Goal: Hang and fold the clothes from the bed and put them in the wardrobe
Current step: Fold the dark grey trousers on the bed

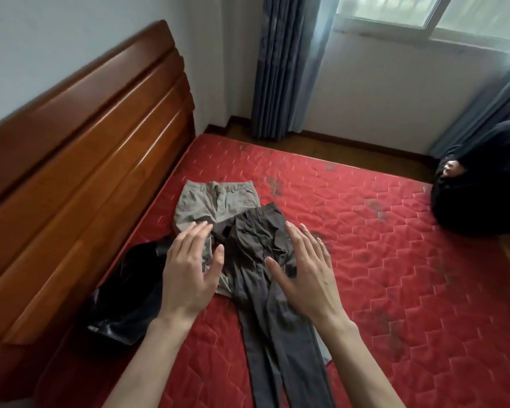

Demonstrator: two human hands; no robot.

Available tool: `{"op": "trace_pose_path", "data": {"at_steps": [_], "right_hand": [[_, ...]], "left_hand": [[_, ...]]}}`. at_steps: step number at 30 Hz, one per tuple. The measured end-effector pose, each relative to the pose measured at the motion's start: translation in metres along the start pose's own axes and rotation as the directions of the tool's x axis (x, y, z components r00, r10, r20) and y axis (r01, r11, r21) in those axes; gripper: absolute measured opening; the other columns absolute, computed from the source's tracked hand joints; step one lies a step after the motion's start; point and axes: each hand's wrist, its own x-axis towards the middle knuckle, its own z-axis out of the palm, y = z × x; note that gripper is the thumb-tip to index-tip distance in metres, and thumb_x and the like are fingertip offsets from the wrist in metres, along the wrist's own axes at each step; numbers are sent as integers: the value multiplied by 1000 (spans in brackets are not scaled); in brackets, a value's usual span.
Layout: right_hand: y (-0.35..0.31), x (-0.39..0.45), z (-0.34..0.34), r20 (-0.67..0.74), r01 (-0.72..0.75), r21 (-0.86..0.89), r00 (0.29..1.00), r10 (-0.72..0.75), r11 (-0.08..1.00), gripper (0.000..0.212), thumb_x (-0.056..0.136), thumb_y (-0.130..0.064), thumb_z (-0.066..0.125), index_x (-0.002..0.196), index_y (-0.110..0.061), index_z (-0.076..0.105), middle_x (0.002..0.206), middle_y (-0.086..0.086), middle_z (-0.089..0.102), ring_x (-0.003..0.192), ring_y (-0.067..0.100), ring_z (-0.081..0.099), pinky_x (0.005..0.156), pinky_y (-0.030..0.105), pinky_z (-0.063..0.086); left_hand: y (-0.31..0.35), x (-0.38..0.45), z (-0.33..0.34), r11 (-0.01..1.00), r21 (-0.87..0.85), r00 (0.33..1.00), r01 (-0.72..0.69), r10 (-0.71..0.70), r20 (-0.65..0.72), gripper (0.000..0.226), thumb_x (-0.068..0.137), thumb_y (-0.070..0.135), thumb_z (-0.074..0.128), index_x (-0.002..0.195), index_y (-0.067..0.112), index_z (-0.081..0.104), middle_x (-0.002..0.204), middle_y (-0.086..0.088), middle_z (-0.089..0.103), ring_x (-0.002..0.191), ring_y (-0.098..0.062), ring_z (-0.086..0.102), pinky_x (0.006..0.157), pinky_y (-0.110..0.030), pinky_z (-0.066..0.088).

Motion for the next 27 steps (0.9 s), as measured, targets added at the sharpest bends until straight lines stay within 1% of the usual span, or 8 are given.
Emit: {"op": "trace_pose_path", "data": {"at_steps": [5,9,14,17,19,23,25,27], "right_hand": [[42,53,47,2,-42,2,999,42,999,76,101,-61,51,163,-24,25,166,-10,31,157,5,12,128,44,21],[93,87,104,8,-53,-9,999,53,999,73,102,-61,47,162,-24,27,165,-11,32,157,4,12,128,41,20],[161,127,192,61,-26,-27,998,27,999,75,101,-66,38,163,-26,24,166,-14,29,157,0,7,128,42,19],[197,149,242,93,-17,-60,995,22,998,75,101,-65,38,163,-25,25,166,-13,29,157,2,9,129,39,15],[215,161,273,122,9,-87,993,2,996,73,103,-62,40,163,-24,25,166,-12,31,158,5,11,129,38,12],[247,182,332,169,49,-117,985,-28,992,72,102,-59,47,162,-24,27,165,-9,35,158,10,16,129,41,16],[261,192,359,189,58,-131,981,-32,990,71,103,-58,47,162,-24,27,165,-9,35,158,11,17,128,42,17],[274,201,383,198,69,-145,979,-39,987,69,103,-59,45,161,-24,30,164,-7,38,157,14,21,128,43,20]], "left_hand": [[-32,41,70,1000,5,998,-18,17,62,54,104,48,43,144,14,56,148,0,56,147,-14,39,120,-42,36],[-69,64,141,999,47,994,-11,6,110,55,103,48,44,144,13,57,148,0,57,147,-15,40,119,-44,37],[-129,85,231,996,68,991,57,-65,121,54,102,49,44,144,18,56,149,3,55,148,-10,37,122,-39,31],[-169,96,280,991,105,984,83,-98,147,55,102,50,42,143,17,57,146,2,58,145,-13,41,119,-45,37],[-195,104,308,988,135,981,80,-102,165,55,101,49,41,142,16,57,144,1,60,143,-14,44,118,-44,38],[-243,122,356,977,197,977,88,-123,173,54,101,46,40,141,14,58,143,-1,61,140,-18,48,116,-40,40],[-261,131,380,970,225,978,95,-133,161,52,102,42,39,139,13,60,140,-2,63,137,-20,51,113,-41,42],[-277,137,402,962,251,976,108,-150,157,48,103,37,38,137,12,61,136,-3,65,133,-22,53,109,-41,43]]}}
